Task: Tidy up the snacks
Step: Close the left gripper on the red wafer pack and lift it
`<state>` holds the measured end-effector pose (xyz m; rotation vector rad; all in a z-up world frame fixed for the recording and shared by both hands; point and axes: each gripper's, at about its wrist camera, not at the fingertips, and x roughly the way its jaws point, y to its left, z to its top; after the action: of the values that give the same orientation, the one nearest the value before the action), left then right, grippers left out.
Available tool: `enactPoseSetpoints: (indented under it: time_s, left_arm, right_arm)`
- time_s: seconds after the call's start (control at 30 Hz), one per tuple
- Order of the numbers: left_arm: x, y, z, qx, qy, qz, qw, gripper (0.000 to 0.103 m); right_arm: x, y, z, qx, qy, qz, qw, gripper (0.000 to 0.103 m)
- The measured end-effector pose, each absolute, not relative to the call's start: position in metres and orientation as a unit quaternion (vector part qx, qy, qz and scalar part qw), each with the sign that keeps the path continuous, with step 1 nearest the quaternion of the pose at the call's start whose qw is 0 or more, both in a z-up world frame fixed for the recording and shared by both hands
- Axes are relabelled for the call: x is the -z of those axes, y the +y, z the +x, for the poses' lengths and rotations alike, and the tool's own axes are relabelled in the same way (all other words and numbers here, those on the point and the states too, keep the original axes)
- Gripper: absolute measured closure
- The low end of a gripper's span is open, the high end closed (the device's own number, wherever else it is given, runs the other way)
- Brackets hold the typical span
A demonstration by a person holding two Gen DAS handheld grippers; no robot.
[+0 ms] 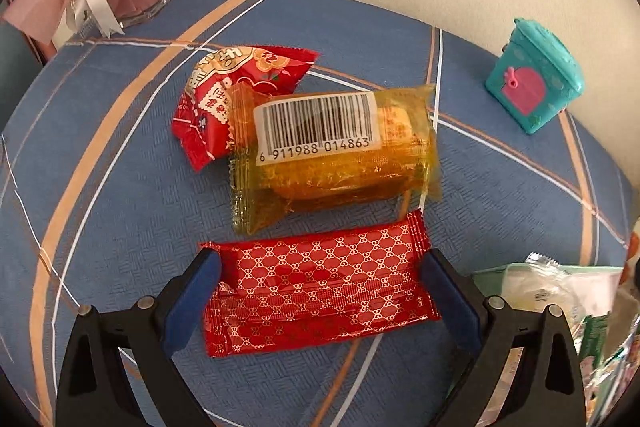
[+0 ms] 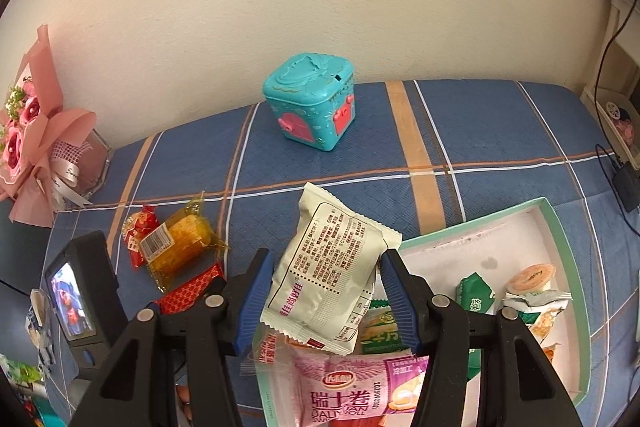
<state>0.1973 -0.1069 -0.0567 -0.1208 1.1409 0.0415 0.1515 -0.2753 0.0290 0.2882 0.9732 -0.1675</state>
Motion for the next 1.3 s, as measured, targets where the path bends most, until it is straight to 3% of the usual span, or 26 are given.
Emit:
enactPoseSetpoints:
  time_s: [0.27, 0.43, 0.57, 1.07, 1.3]
  left_arm:
    - [0.056, -0.111, 0.191, -0.011, 0.545, -0.051, 0.837, 0.005]
    - [0.050, -0.110, 0.184, -0.013, 0.542, -0.047, 0.839, 0.019]
    - [0.046, -0.105, 0.181, -0.012, 0.541, -0.065, 0.839, 0.024]
    - [0.041, -0.078, 0.194, 0.058, 0.486, -0.127, 0.863, 0.024]
    - [0.048, -0.082, 0.201, 0.097, 0.501, -0.120, 0.852, 0.024]
  right_arm:
    - [-0.029, -0.278, 0.151, 0.082, 0.466, 0.141, 0.870, 0.045]
    - [-0.031, -0.277, 0.151, 0.081, 0.467, 0.139, 0.870, 0.045]
    - [-0.035, -0.275, 0.149, 0.081, 0.467, 0.136, 0.870, 0.045]
    - [-0.029, -0.281, 0.150, 0.082, 0.477, 0.140, 0.864, 0.045]
    - [-0.031, -0.280, 0.148, 0.080, 0.477, 0.138, 0.864, 0.045]
